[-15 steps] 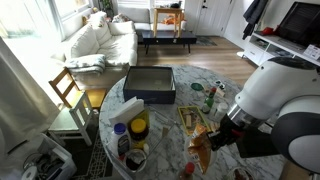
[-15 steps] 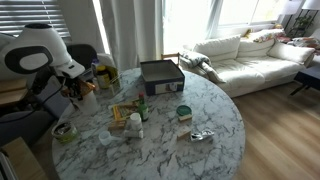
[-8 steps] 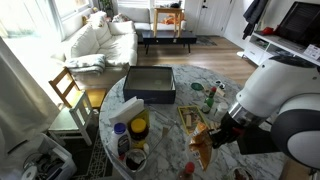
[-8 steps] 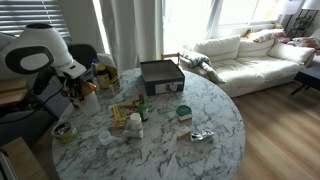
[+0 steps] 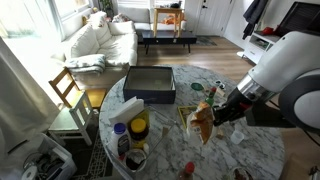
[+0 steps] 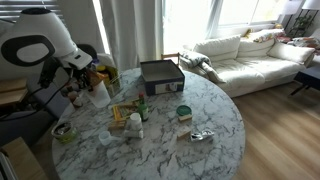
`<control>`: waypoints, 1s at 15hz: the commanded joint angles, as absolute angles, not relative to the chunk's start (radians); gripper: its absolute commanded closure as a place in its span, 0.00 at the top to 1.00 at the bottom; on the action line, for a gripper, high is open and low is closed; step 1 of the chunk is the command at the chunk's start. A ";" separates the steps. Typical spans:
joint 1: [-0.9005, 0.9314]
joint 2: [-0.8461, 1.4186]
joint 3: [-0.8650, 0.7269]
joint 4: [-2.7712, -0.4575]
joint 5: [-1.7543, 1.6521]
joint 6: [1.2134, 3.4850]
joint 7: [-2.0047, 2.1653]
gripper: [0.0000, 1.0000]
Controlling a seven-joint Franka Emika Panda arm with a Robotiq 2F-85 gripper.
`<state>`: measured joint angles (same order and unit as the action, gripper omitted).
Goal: Move the clear cup backwards and put the orange packet in the cup, put the green sauce bottle on the table then put the clear cup in the clear container
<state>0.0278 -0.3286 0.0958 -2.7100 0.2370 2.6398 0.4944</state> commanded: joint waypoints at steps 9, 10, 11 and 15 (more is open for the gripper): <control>0.122 -0.274 -0.004 -2.417 0.446 2.481 0.155 0.01; 0.126 -0.259 -0.003 -2.391 0.452 2.466 0.130 0.01; 0.135 -0.237 0.000 -2.366 0.468 2.462 0.104 0.01; 0.154 -0.132 0.024 -2.314 0.511 2.486 0.027 0.01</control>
<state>0.1364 -0.2280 0.0188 -2.3642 0.4691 2.4844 0.0925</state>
